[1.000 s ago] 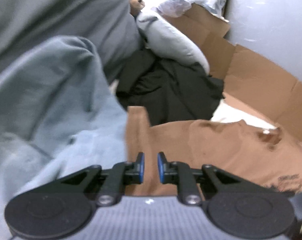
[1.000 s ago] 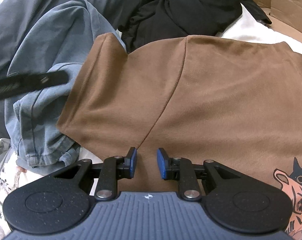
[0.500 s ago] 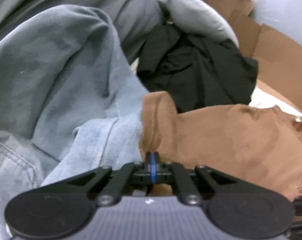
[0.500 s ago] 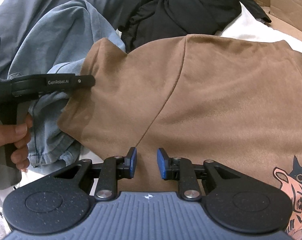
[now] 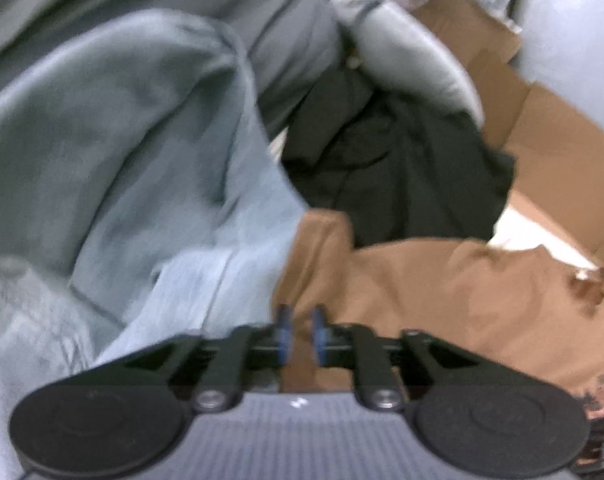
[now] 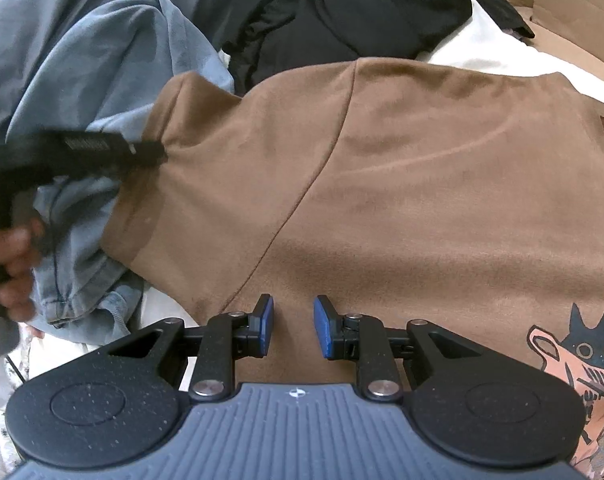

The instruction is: Fold clothes

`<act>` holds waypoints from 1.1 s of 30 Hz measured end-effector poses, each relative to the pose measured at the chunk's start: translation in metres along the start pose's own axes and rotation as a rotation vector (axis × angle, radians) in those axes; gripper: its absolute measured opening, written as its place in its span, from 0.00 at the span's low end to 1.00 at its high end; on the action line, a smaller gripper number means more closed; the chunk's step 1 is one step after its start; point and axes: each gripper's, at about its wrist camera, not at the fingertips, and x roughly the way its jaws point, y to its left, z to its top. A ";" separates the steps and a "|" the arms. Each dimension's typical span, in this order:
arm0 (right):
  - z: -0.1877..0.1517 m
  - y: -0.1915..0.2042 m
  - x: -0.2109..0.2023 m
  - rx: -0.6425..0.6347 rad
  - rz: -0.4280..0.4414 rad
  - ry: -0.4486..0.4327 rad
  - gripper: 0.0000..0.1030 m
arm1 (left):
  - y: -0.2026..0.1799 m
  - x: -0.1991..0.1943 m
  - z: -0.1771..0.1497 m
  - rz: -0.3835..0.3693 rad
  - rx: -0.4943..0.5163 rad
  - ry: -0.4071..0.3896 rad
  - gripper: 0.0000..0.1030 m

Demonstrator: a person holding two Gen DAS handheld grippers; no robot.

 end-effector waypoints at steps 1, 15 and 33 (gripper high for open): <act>-0.001 0.000 0.001 -0.001 0.000 0.001 0.28 | -0.003 -0.003 0.004 -0.012 0.020 -0.015 0.31; -0.006 -0.008 -0.018 0.010 -0.013 -0.027 0.28 | 0.005 0.059 0.043 -0.044 0.053 0.067 0.11; -0.032 -0.084 -0.064 0.029 -0.180 -0.024 0.29 | 0.027 0.059 0.048 -0.042 0.104 0.065 0.35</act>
